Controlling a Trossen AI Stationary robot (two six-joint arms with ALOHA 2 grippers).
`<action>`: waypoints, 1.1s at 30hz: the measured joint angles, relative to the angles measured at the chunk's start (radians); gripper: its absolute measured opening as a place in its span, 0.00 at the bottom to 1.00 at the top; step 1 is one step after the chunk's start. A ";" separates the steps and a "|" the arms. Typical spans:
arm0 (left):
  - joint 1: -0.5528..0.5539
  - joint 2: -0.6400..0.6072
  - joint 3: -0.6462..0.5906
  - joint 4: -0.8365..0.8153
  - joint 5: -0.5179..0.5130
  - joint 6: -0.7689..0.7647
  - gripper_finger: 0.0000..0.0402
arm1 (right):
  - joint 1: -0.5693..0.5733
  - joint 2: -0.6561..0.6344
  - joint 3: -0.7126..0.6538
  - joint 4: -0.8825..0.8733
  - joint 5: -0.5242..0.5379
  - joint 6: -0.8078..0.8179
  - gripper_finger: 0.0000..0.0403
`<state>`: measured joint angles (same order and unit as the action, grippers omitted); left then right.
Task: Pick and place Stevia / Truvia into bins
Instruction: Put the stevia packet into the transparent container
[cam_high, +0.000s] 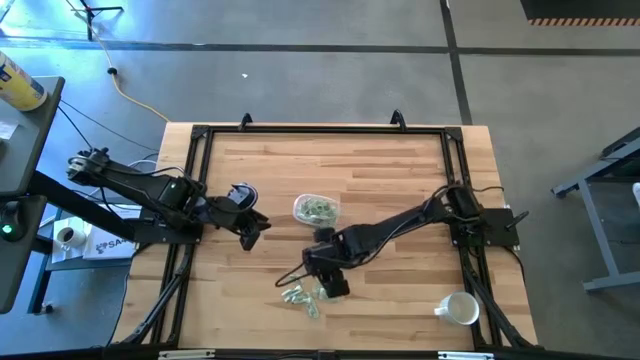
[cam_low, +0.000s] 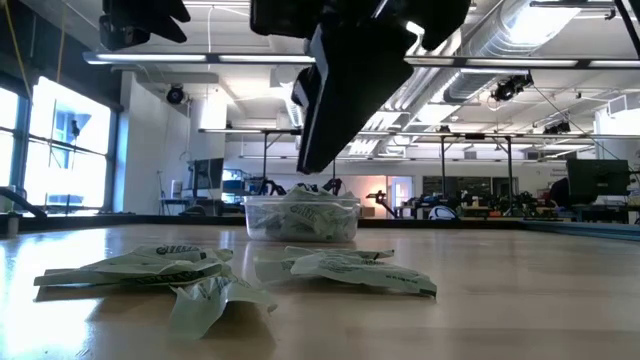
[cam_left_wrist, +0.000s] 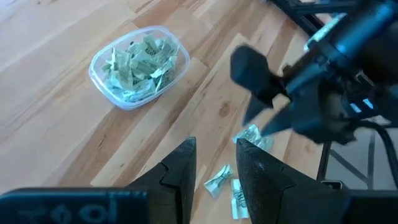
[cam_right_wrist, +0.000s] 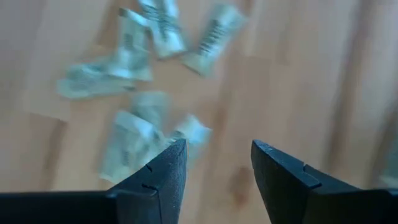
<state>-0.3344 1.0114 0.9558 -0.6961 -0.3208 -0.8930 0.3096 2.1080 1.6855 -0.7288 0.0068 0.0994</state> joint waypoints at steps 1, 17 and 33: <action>0.000 0.005 0.000 -0.001 0.002 0.001 0.37 | 0.007 0.007 0.000 0.018 -0.009 0.017 0.42; 0.000 0.082 0.000 -0.002 0.105 0.048 0.37 | 0.071 0.074 0.000 0.019 0.142 0.468 0.41; 0.000 0.082 -0.001 -0.002 0.102 0.097 0.37 | 0.081 0.133 0.000 0.018 0.204 0.556 0.40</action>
<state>-0.3344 1.0931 0.9550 -0.6983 -0.2188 -0.7955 0.3907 2.2406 1.6855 -0.7113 0.2104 0.6552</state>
